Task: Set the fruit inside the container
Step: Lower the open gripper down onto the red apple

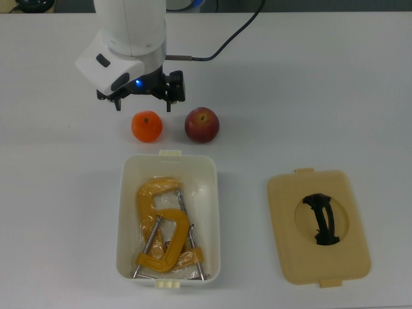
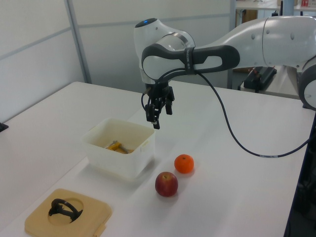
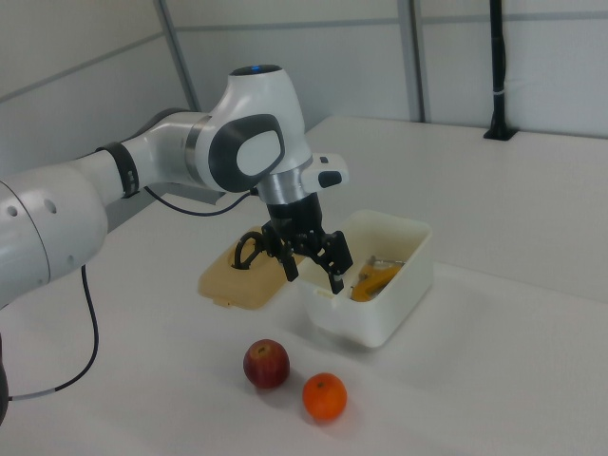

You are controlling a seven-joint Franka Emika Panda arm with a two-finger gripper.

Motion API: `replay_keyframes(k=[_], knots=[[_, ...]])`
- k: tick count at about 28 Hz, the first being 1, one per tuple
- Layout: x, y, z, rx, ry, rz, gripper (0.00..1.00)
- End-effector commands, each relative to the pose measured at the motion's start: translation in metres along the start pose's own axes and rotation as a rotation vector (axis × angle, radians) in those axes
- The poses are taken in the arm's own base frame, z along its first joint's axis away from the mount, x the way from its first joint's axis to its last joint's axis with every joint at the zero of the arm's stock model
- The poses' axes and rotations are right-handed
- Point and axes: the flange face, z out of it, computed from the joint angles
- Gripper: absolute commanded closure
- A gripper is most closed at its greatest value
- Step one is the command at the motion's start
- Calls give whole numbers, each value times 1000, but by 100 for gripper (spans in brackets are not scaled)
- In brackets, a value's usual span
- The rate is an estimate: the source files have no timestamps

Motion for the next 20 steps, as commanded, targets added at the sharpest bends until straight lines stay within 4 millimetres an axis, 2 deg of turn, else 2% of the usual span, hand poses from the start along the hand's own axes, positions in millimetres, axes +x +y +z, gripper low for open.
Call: replay_keyframes(k=[1,8,13,15,17,20], knots=[[-19,-2,-10,3,-73,-23,0],[-31,-7,-2,5,-79,-36,0],[-35,-29,14,5,-80,-73,0],[-41,-47,26,3,-73,-102,0],[-47,-57,31,5,-56,-120,0],[-55,-75,49,4,-46,-149,0]])
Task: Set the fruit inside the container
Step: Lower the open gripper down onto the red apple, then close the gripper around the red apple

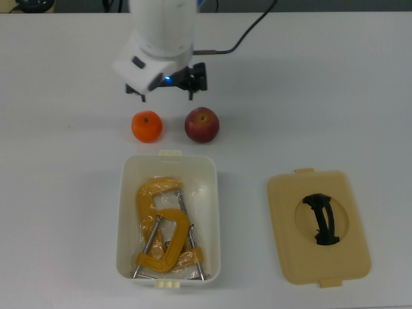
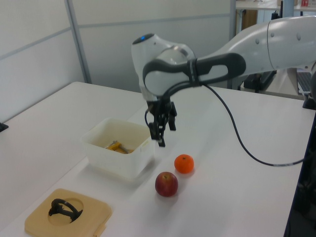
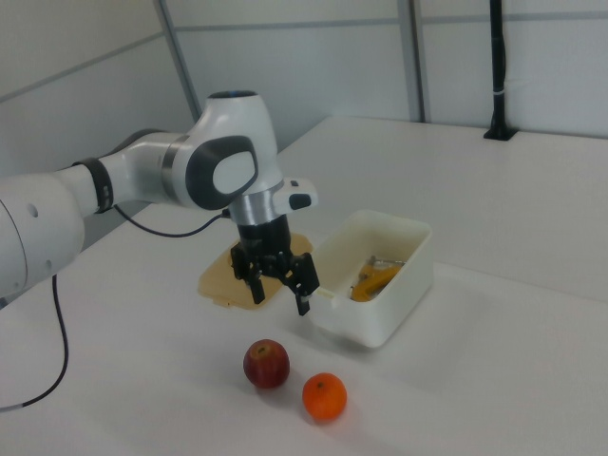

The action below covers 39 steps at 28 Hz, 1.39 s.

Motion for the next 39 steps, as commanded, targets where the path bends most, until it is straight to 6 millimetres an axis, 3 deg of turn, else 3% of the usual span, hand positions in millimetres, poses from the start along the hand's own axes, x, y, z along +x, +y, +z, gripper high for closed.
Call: replay_keyframes(k=[1,12,29,30,32,33,35,36,39], knots=[[-23,-27,22,-7,28,-67,0],[-15,-63,93,-69,0,-153,0],[7,-96,149,-164,11,-176,0],[7,-96,149,-174,13,-180,7],[7,-99,148,-183,14,-198,36],[7,-100,147,-181,16,-200,69],[6,-101,145,-178,16,-195,91],[7,-102,140,-177,21,-191,100],[6,-102,131,-170,27,-182,100]])
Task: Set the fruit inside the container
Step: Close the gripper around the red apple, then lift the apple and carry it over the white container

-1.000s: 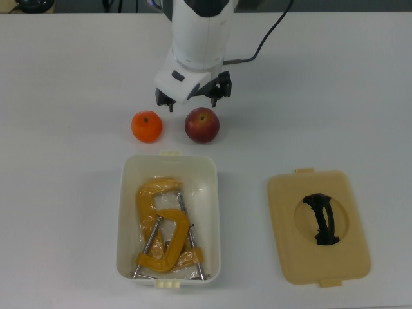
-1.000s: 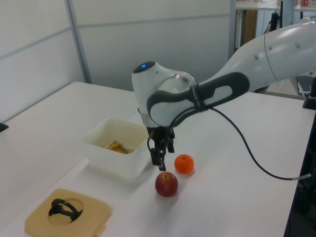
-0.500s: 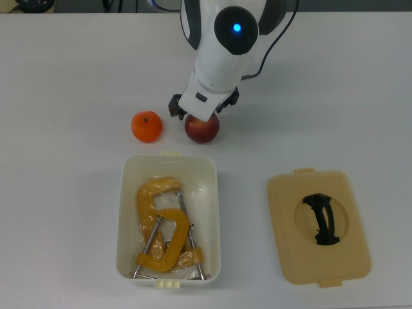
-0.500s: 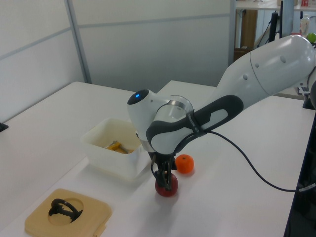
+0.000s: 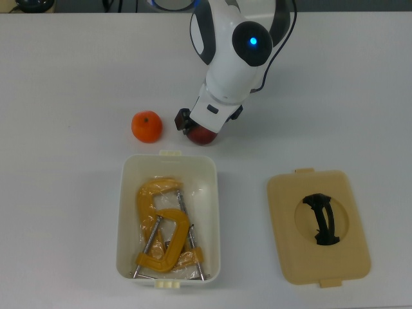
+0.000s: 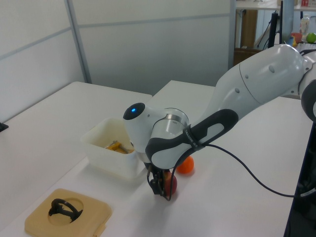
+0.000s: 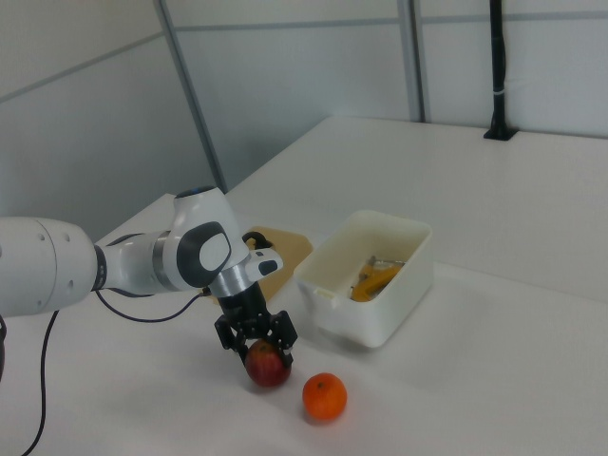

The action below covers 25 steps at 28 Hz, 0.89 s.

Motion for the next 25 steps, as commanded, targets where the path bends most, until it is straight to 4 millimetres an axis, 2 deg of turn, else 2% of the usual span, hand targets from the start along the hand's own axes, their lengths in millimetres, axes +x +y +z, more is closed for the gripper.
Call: replay_keyframes(k=[1,3,4,7,8,9,11,14,15,21,25], knots=[[0,0,-16,-9,21,23,100],[2,3,-30,-3,32,33,100],[5,8,-46,18,47,54,100],[9,23,-72,54,79,96,100],[10,31,-80,67,90,115,100],[13,48,-99,90,116,154,100],[15,62,-118,115,149,190,100],[16,87,-137,160,192,257,100],[14,104,-145,180,212,295,100],[12,149,-156,180,263,368,99],[20,160,-147,171,302,387,92]])
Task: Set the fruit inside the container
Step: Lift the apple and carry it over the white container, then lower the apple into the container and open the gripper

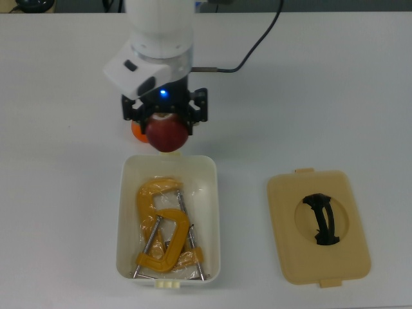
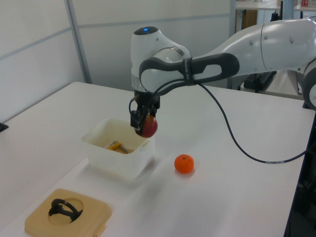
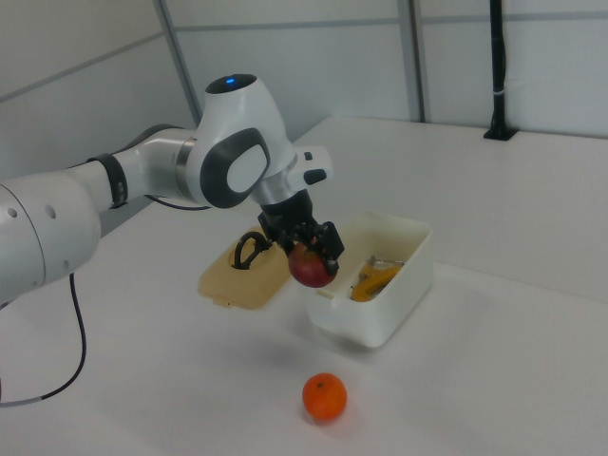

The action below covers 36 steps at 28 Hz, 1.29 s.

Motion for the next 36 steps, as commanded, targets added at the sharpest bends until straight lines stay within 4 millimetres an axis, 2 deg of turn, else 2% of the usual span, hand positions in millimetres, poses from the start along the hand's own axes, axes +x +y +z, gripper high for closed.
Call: replay_keyframes(k=[1,3,5,7,9,10,19,23,25,31,36], knots=[[15,5,10,11,49,46,89],[19,6,16,11,67,75,67],[21,8,19,11,78,105,39],[23,8,20,13,94,126,29],[24,8,19,15,110,142,6],[25,7,19,16,111,140,0],[24,4,18,18,109,136,0],[22,5,9,17,111,130,0],[13,1,8,10,47,114,0],[-15,-3,29,-31,-186,14,0],[-26,2,41,-53,-275,-24,0]])
